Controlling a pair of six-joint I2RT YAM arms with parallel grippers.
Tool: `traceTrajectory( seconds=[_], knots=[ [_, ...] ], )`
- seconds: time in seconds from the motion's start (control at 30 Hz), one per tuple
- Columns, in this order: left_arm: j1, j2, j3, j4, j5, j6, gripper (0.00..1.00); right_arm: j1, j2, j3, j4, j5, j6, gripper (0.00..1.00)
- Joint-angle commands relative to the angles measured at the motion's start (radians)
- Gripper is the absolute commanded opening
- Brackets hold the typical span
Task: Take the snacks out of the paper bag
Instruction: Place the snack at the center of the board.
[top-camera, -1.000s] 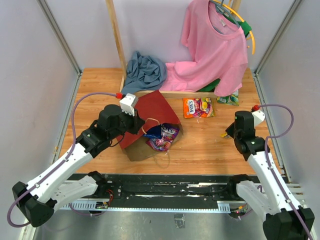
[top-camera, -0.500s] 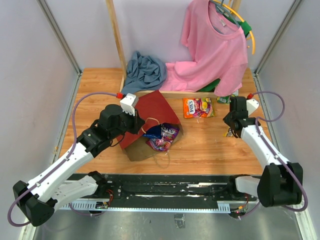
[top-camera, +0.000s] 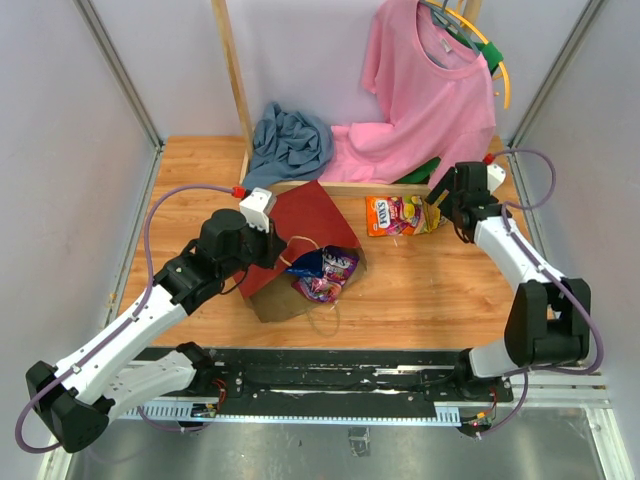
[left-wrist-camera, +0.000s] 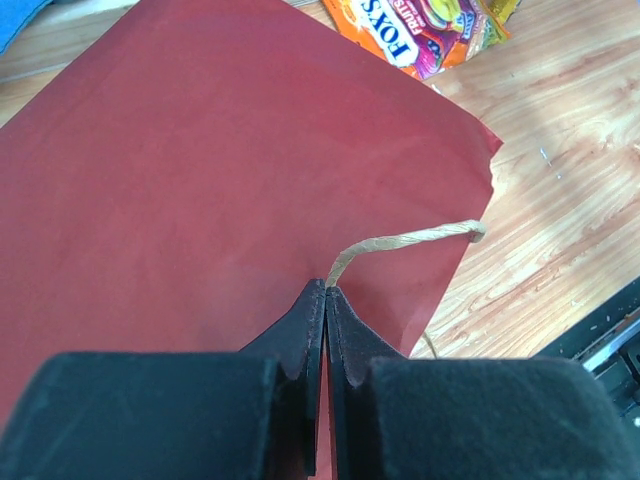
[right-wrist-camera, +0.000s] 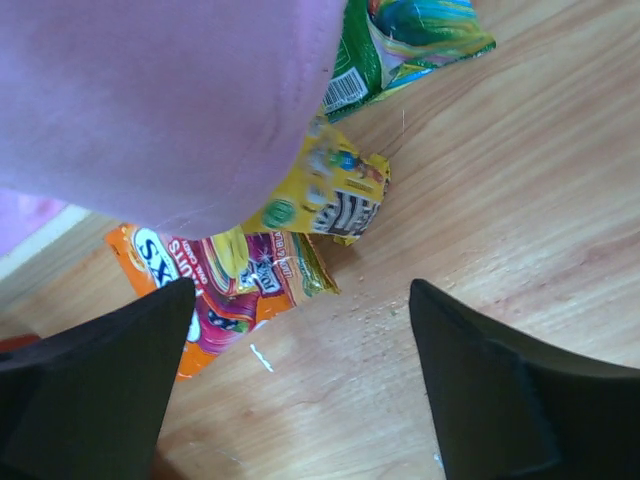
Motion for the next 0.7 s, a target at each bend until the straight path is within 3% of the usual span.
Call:
traceTrajectory(
  seconds=[0.0,0.17,0.3,0.47,0.67],
  knots=[
    [-0.007,-0.003,0.028,-0.007,-0.031,0.020,0.07,-0.013,-0.064,-0.010,0.029,-0.005,-0.050,0.98],
    [-0.007,0.007,0.034,-0.005,-0.027,0.021,0.07,-0.024,-0.206,-0.127,0.033,0.016,-0.066,0.98],
    [-0.007,0.008,0.033,-0.008,-0.024,0.020,0.07,-0.072,-0.273,-0.213,0.036,-0.051,-0.122,0.98],
    [-0.007,0.003,0.030,-0.007,-0.016,0.015,0.07,-0.141,-0.232,-0.246,0.009,-0.199,-0.244,0.98],
    [-0.007,0.000,0.029,-0.009,0.002,0.012,0.07,-0.150,-0.138,-0.209,0.005,-0.241,-0.305,1.00]
  ],
)
